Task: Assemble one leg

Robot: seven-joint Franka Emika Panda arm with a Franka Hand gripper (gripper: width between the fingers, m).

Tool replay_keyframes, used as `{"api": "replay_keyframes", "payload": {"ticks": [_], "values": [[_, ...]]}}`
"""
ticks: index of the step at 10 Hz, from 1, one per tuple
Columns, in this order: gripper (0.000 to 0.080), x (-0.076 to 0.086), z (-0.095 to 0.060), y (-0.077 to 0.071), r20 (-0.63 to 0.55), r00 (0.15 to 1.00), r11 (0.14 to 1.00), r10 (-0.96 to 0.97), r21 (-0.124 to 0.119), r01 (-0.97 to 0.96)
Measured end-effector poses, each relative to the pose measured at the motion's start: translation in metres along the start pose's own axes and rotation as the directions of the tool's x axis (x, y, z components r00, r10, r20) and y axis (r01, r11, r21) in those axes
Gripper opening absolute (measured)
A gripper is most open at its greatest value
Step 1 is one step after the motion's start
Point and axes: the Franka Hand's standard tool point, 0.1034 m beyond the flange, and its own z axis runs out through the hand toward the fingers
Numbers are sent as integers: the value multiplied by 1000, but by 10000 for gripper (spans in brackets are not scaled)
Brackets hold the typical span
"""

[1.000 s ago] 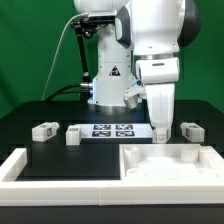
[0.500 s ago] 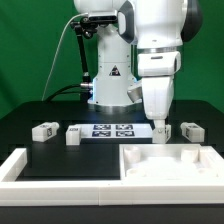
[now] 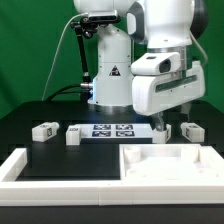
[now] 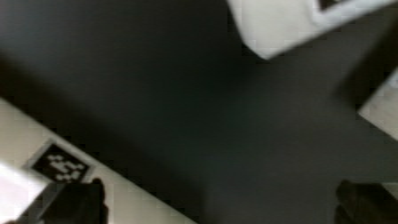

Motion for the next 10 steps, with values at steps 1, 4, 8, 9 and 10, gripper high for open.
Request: {"api": "replay_keyframes", "payload": {"ticks": [1, 4, 8, 9, 10], "values": [[649, 4, 1, -11, 0, 994, 994, 106, 7, -106], [649, 10, 2, -33, 4, 932, 932, 362, 27, -362], [649, 5, 5, -31, 34, 897, 897, 440, 34, -441], [649, 4, 7, -41, 28, 902, 901, 431, 35, -432], [649, -4, 10, -52, 117, 903, 907, 413, 31, -419]]}}
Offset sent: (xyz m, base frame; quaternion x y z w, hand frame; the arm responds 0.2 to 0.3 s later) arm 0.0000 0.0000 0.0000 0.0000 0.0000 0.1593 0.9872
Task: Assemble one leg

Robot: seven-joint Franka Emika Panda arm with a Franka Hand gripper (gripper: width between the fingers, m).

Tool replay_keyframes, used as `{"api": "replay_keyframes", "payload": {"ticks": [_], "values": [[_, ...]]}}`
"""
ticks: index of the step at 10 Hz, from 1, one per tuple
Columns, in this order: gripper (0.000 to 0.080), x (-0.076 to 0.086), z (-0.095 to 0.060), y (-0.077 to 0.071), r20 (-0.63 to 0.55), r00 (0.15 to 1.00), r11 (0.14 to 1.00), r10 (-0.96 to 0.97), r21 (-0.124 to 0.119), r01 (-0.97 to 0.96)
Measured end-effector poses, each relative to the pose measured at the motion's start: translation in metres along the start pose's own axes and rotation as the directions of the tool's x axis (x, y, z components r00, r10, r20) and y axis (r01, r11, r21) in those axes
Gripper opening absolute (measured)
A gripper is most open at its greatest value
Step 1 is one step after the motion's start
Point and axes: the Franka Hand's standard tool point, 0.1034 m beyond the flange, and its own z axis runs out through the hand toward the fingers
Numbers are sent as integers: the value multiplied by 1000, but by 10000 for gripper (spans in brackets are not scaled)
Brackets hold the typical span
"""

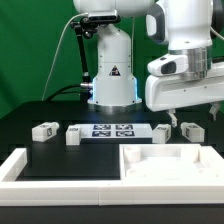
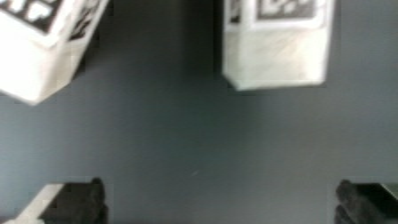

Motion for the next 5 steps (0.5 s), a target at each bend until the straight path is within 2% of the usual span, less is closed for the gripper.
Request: {"api": "replay_keyframes", "payload": {"ticks": [1, 2, 3, 5], "values": [[649, -7, 2, -5, 111, 994, 1000, -3, -3, 3], [649, -7, 3, -9, 205, 979, 1000, -3, -1, 3], [649, -5, 7, -7, 267, 964, 1000, 4, 1, -4], [649, -14, 19, 2, 430, 903, 1000, 25, -1, -27]]}}
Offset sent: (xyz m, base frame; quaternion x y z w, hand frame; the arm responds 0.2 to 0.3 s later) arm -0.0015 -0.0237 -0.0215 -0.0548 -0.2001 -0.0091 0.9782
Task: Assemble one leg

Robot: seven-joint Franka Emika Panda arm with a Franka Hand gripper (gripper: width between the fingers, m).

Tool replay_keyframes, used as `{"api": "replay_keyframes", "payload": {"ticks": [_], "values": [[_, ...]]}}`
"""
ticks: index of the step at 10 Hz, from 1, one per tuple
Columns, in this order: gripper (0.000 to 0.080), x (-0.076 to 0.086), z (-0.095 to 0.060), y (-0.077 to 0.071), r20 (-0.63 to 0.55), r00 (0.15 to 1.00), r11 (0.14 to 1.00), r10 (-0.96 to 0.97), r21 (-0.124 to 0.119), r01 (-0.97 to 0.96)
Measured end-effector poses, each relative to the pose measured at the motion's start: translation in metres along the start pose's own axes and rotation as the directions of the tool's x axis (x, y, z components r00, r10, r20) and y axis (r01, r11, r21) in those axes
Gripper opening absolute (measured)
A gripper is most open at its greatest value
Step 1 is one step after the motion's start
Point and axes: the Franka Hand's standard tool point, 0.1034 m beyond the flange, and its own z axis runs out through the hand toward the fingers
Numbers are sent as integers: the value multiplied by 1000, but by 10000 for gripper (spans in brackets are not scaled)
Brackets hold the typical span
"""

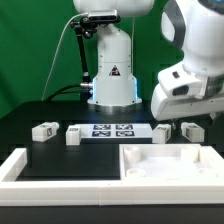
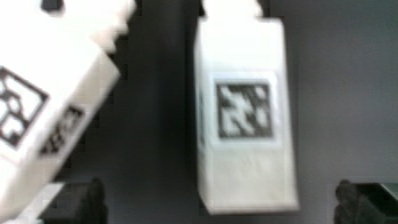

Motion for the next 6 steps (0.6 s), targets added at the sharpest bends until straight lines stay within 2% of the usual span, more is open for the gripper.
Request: {"api": "replay_keyframes", "payload": {"ticks": [1, 2, 4, 5, 6], "values": [[649, 2, 2, -1, 30, 999, 1000, 10, 3, -10], [649, -6, 7, -4, 120, 992, 1000, 27, -2, -27], [649, -5, 13, -8, 292, 956, 999, 34, 0, -36], [649, -4, 16, -9, 342, 939, 999, 31, 3, -34], [649, -10, 19, -8, 426, 904, 1000, 23, 6, -28]]}}
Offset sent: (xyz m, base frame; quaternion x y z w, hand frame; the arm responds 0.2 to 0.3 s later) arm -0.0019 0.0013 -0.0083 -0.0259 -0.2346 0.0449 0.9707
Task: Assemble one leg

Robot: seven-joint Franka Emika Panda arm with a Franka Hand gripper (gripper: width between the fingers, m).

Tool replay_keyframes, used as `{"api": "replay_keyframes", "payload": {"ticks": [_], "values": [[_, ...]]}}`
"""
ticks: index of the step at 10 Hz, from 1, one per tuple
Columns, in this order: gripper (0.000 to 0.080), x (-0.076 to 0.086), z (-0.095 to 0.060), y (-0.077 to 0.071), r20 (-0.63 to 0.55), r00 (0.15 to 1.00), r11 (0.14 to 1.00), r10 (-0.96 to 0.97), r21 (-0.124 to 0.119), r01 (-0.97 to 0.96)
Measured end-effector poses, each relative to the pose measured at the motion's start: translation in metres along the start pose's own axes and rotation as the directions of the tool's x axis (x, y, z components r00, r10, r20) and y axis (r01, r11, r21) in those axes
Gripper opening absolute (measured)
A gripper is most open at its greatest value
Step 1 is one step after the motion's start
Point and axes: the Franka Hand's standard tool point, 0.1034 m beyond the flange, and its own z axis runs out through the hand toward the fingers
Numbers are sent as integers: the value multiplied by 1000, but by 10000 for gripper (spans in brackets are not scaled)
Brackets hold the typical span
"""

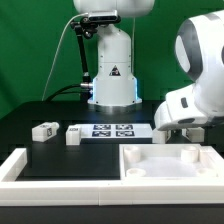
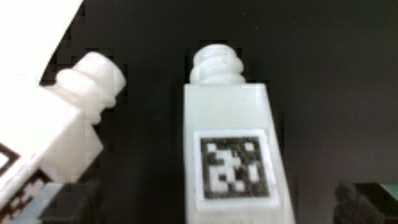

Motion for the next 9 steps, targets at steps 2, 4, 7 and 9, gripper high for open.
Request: {"api": "replay_keyframes", "payload": {"ticks": [2, 4, 7, 9], "values": [[649, 12, 2, 1, 5, 1000, 1000, -3, 9, 3], [529, 12, 2, 0, 2, 1000, 1000, -3, 9, 3], [288, 11, 3, 0, 3, 1000, 1000, -3, 9, 3], [289, 11, 3, 0, 3, 1000, 1000, -3, 9, 3]]}}
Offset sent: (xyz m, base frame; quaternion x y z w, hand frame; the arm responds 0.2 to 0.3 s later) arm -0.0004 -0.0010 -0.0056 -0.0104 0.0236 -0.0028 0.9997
